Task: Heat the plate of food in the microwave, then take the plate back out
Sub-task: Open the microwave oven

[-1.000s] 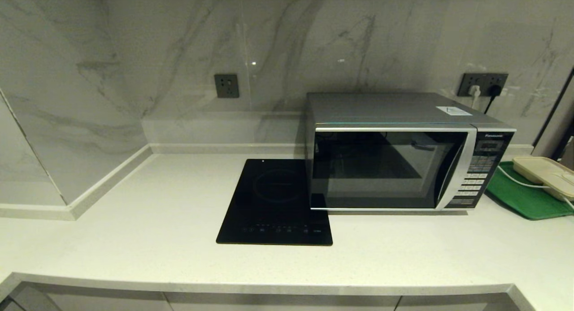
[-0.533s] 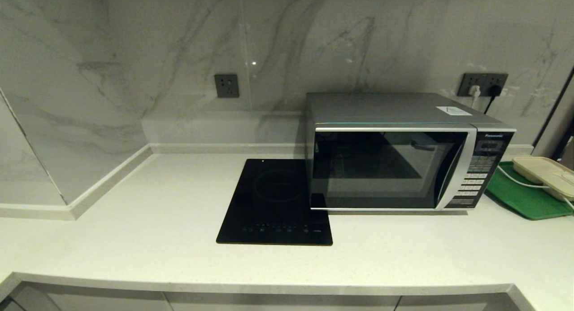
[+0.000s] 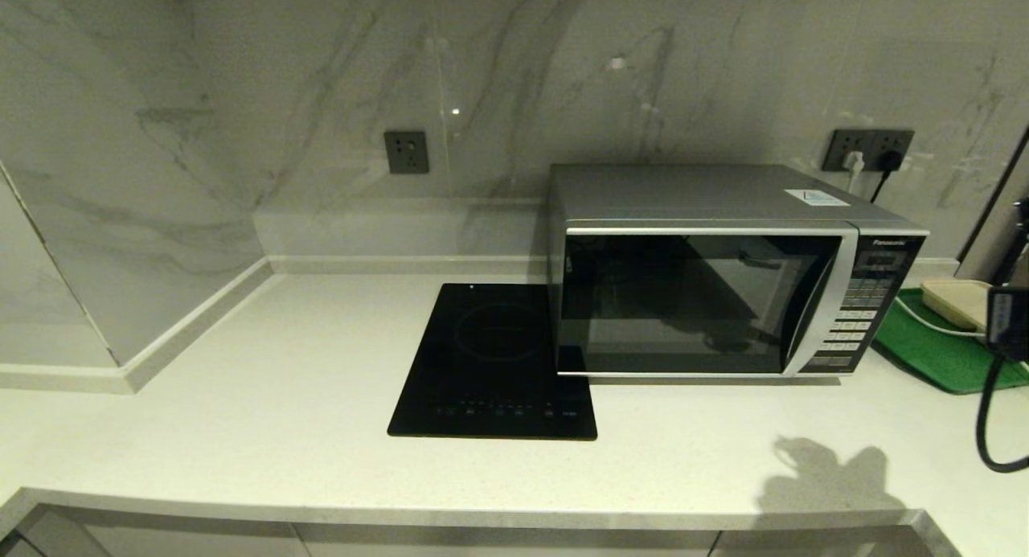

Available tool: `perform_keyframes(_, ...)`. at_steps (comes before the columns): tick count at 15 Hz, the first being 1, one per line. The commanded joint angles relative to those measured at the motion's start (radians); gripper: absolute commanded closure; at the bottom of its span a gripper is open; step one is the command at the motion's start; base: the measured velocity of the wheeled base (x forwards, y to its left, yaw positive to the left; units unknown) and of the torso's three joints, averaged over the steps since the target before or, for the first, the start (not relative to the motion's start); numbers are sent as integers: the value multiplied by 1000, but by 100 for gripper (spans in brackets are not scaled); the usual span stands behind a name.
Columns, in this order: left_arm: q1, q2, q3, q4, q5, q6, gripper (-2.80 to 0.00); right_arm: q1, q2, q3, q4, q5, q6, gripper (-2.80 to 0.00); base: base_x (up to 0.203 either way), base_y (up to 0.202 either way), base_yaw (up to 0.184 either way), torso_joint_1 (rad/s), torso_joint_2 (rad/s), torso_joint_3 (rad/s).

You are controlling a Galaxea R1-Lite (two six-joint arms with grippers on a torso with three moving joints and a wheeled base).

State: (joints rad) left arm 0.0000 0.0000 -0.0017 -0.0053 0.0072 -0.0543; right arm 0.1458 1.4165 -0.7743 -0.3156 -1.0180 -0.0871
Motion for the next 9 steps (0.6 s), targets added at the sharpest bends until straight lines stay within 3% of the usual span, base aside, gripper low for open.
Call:
perform_keyframes(1,0,0,0,-1,1,-1,0,45,178,-25,-50,-90,19,0,0,0,0,0,0,0)
perform_keyframes(5,0,0,0,-1,1,-1,0,93,284,-32,-86,-99,105,0,0,0,0,0,0,0)
perform_keyframes(8,0,0,0,-1,1,-1,0,109,377,-54,-91,-105,237,0,0,0,0,0,0,0)
perform_keyframes(9,0,0,0,-1,1,0,0,121,407,-55,-91,-107,274,-92,0,0,0,0,0,0)
